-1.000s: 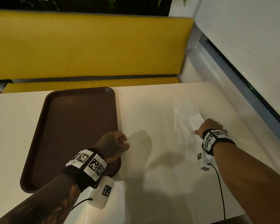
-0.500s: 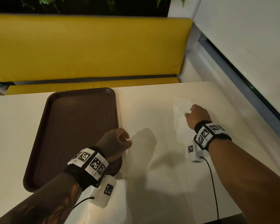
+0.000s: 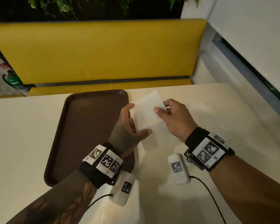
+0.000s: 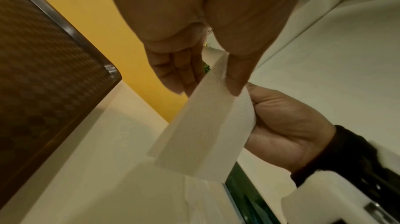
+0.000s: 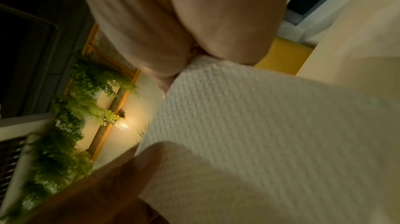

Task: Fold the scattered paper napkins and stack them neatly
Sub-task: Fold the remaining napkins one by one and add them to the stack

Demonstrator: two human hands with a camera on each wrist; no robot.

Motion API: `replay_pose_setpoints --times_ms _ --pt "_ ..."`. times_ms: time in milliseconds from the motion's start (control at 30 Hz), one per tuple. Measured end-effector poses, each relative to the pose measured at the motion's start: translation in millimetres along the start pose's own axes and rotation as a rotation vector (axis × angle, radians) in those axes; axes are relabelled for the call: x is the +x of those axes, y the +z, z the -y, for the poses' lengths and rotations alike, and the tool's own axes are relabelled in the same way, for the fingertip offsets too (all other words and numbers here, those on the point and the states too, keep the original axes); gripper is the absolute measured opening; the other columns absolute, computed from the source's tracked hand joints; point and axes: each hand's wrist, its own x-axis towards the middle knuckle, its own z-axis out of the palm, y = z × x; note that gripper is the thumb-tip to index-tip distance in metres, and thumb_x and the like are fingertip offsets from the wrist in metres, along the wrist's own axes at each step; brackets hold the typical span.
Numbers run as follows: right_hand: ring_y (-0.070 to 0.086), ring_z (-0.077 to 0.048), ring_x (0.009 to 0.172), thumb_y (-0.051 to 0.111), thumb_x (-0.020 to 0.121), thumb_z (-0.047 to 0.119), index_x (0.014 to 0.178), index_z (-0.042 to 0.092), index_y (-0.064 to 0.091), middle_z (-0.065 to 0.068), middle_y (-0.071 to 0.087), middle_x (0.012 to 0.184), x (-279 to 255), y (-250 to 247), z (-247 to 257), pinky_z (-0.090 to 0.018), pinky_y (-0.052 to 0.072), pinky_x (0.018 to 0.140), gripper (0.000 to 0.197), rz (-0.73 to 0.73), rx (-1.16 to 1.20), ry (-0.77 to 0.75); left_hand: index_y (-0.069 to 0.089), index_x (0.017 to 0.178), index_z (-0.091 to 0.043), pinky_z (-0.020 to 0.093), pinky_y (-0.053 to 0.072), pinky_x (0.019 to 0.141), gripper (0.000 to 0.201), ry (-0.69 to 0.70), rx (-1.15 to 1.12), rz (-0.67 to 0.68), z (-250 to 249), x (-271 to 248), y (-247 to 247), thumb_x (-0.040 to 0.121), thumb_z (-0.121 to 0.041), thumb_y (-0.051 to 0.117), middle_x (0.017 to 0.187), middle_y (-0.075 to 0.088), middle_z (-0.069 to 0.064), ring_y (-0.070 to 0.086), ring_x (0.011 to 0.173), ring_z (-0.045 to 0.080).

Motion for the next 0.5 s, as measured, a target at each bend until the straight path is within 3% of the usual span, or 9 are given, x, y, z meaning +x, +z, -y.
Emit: replay_pose_setpoints --times_ms 133,200,267,367,433,500 --pt "0.07 -0.009 0.087 0.075 0.081 0.033 0.138 0.031 0.035 0.001 0.072 0.098 -7.4 -1.1 1.9 -0.026 0.058 0.077 0.069 0.082 0.096 -0.032 0.049 0.118 -0.025 0.035 0.06 0.075 0.049 0.104 0.093 -0.076 -1.4 -4.9 -9.4 0.078 -0.016 0.074 0.109 0.068 0.003 0.069 0.09 0.013" --pt "0.07 -0.009 0.094 0.08 0.077 0.024 0.145 0.036 0.023 0.002 0.072 0.103 -8.3 -6.3 0.0 -0.025 0.057 0.08 0.09 0.161 0.088 -0.1 0.055 0.108 -0.024 0.029 0.06 0.072 0.036 0.097 0.105 -0.091 -3.9 -5.0 -16.2 0.079 -0.015 0.073 0.109 0.068 0.003 0.069 0.087 0.01" --pt "0.069 -0.01 0.097 0.081 0.076 0.014 0.147 0.039 0.02 0.001 0.073 0.104 -8.9 -9.4 -0.3 -0.024 0.056 0.083 0.097 0.217 0.081 -0.15 0.057 0.103 -0.023 0.024 0.06 0.067 0.031 0.081 0.099 -0.095 -5.6 -4.2 -22.4 0.079 -0.014 0.073 0.094 0.071 0.001 0.069 0.078 0.008" --pt "0.07 -0.011 0.091 0.08 0.077 0.009 0.14 0.032 0.04 -0.001 0.073 0.099 -11.7 -7.5 2.4 -0.026 0.057 0.082 0.078 0.249 0.028 -0.203 0.061 0.097 -0.018 0.011 0.048 0.052 0.024 0.064 0.094 -0.123 -8.7 -4.4 -29.1 0.078 -0.01 0.074 0.065 0.061 -0.011 0.058 0.054 -0.002" --pt "0.069 -0.012 0.084 0.078 0.079 0.012 0.117 0.023 0.062 0.0 0.073 0.095 -12.5 -4.5 3.9 -0.029 0.058 0.079 0.042 0.229 -0.034 -0.218 0.061 0.092 -0.022 0.015 0.052 0.054 0.021 0.069 0.123 -0.132 -8.4 -3.9 -32.3 0.078 -0.013 0.074 0.072 0.064 -0.009 0.062 0.06 0.0" --pt "0.066 -0.018 0.079 0.076 0.082 0.019 0.1 0.021 0.069 -0.006 0.071 0.089 -12.3 -2.2 3.7 -0.031 0.056 0.076 0.019 0.193 -0.114 -0.23 0.06 0.087 -0.029 0.024 0.059 0.062 0.021 0.07 0.175 -0.139 -8.0 -3.8 -34.6 0.078 -0.017 0.074 0.085 0.069 0.0 0.068 0.074 0.01"
